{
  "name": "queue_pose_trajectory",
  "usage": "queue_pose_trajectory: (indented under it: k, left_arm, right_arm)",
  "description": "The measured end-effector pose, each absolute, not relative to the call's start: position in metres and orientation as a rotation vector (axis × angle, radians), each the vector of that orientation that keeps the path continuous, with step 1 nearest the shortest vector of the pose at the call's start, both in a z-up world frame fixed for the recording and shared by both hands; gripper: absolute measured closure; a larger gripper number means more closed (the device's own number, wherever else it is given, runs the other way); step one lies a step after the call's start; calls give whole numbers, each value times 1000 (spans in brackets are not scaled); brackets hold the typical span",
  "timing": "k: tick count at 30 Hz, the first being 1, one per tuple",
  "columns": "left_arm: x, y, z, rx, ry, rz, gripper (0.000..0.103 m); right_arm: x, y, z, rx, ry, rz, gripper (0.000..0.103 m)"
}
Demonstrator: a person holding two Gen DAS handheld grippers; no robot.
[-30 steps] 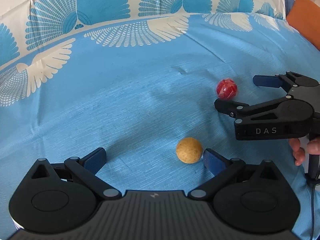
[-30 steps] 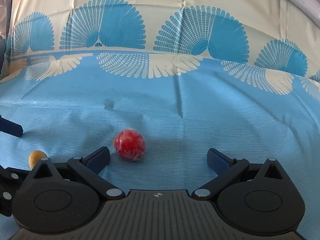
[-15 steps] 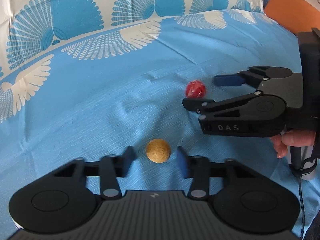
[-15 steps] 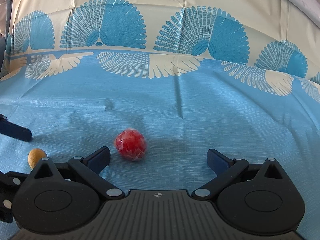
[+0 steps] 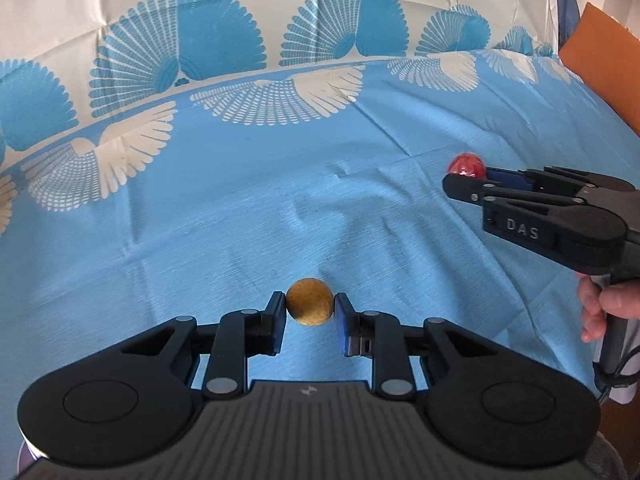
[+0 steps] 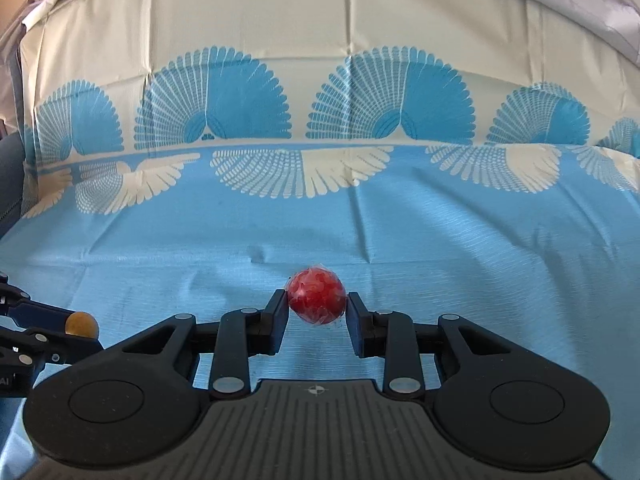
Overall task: Organize fruits
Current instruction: 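Carry the yellow fruit and wrapped red plum over the plate with both tools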
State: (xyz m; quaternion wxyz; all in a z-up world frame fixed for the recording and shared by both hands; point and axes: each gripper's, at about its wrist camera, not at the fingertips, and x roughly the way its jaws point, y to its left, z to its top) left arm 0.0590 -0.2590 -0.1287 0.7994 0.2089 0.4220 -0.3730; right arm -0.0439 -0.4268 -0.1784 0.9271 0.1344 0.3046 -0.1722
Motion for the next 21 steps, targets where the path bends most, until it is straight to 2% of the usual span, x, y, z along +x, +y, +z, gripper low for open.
queue_pose_trajectory:
  k: [12, 21]
  left_arm:
    - [0, -116, -28, 373, 967, -603, 75]
    - [-64, 6, 12, 306, 970, -483, 75]
  right_arm:
    - [-143, -311, -56, 319, 513, -211, 70]
    - [-201, -200, -10, 264, 570, -43, 70]
